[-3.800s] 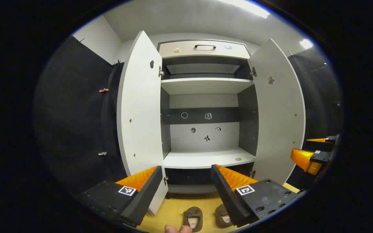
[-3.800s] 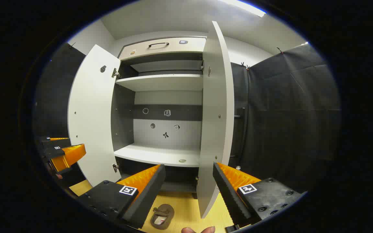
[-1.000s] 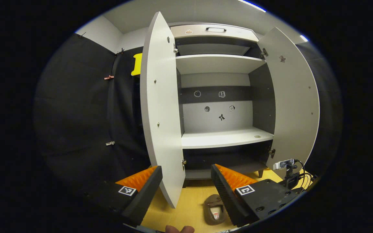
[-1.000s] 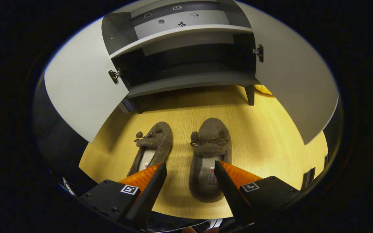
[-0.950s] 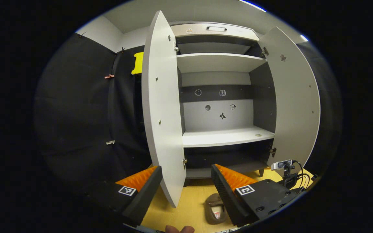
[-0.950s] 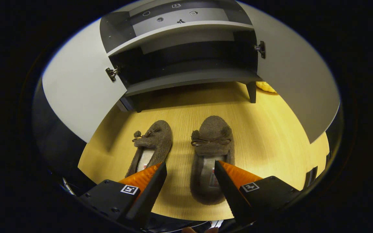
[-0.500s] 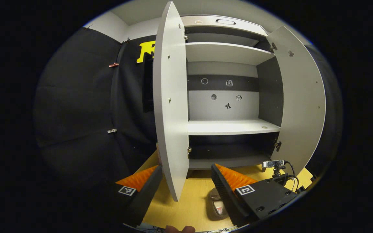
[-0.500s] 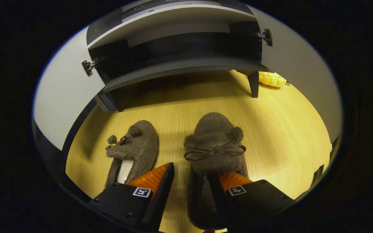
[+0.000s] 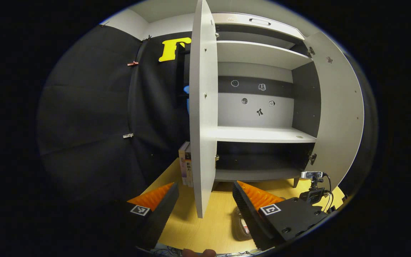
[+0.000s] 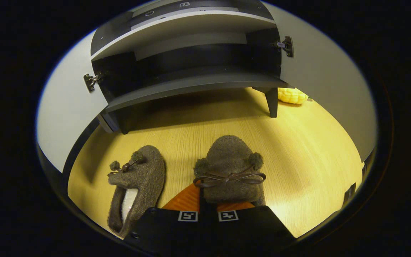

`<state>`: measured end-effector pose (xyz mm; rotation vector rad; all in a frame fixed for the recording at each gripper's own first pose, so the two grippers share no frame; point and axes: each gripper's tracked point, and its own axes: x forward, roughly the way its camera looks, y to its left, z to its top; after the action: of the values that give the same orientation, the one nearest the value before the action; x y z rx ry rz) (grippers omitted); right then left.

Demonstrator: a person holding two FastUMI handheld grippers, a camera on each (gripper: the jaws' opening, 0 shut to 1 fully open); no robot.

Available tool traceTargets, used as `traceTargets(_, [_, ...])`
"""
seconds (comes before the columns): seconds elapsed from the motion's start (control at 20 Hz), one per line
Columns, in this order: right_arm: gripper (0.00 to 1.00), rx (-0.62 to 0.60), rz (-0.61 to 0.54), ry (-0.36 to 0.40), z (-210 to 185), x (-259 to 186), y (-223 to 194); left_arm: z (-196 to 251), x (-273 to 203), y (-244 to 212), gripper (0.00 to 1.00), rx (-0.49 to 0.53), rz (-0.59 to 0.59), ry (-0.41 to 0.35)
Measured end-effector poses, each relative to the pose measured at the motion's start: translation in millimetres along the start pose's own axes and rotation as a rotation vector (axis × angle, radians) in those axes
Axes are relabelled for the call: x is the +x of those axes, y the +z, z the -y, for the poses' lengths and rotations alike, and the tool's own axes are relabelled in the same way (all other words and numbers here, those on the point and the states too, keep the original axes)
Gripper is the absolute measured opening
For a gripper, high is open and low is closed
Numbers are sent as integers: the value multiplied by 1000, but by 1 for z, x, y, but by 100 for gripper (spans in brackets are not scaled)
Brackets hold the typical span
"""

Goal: Grab one shoe with the right hand and put it into the shoe cabinet, grab the other shoe with the left hand and put it into the shoe cabinet; then close the right door with the right hand and the left door with the left hand.

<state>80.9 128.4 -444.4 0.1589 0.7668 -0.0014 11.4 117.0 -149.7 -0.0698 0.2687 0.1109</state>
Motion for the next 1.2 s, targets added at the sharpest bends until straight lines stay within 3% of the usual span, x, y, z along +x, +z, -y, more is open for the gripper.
traceTargets(0.3, [6,21,55,27,11,-40,45,20,1,9,96,9,23,-32])
traceTargets(0.8, [6,-18,188,83,5,-140,174,49,-2,26,96,15,62,-81])
traceTargets(1.2, [6,-63,245,113,-22,-166,285,65,-10,31,96,36,72,-114])
